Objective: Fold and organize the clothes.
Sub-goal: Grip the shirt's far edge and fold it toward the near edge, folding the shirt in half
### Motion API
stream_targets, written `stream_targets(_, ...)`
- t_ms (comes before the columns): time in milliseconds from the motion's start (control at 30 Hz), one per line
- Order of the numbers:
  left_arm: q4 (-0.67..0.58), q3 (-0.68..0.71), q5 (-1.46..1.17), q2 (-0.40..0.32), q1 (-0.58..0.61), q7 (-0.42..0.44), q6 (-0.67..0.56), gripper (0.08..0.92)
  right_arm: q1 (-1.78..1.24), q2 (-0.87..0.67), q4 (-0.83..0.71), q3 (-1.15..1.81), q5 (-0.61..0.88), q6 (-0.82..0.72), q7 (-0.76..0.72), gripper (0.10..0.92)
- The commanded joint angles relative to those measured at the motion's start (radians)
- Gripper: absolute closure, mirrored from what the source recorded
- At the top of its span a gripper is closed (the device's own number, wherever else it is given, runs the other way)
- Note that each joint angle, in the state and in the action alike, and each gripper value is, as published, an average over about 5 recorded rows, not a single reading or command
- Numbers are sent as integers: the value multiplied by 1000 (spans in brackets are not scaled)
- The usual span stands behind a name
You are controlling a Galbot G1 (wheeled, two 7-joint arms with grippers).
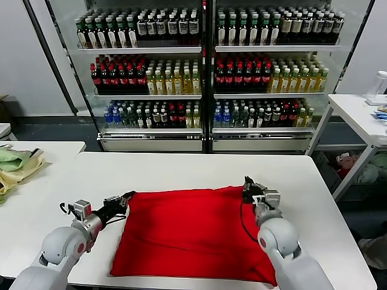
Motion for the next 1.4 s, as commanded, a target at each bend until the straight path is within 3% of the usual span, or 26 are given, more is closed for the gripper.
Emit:
stream_targets(33, -50, -22, -9, 7, 68, 1, -26, 917, -160, -31, 182, 27, -11, 9, -1, 907)
stream_targets(467, -41, -36, -8, 34, 77, 16, -59, 917, -225, -38, 221, 56, -43, -14, 15, 907)
stream_targets(900, -124, -85, -8, 91, 188, 43, -76, 917, -318, -52, 312, 88, -39, -52, 41, 907)
stream_targets(1400, -145, -120, 28, 102, 288, 59, -91, 917, -481, -62, 398, 140, -40, -60, 56, 907)
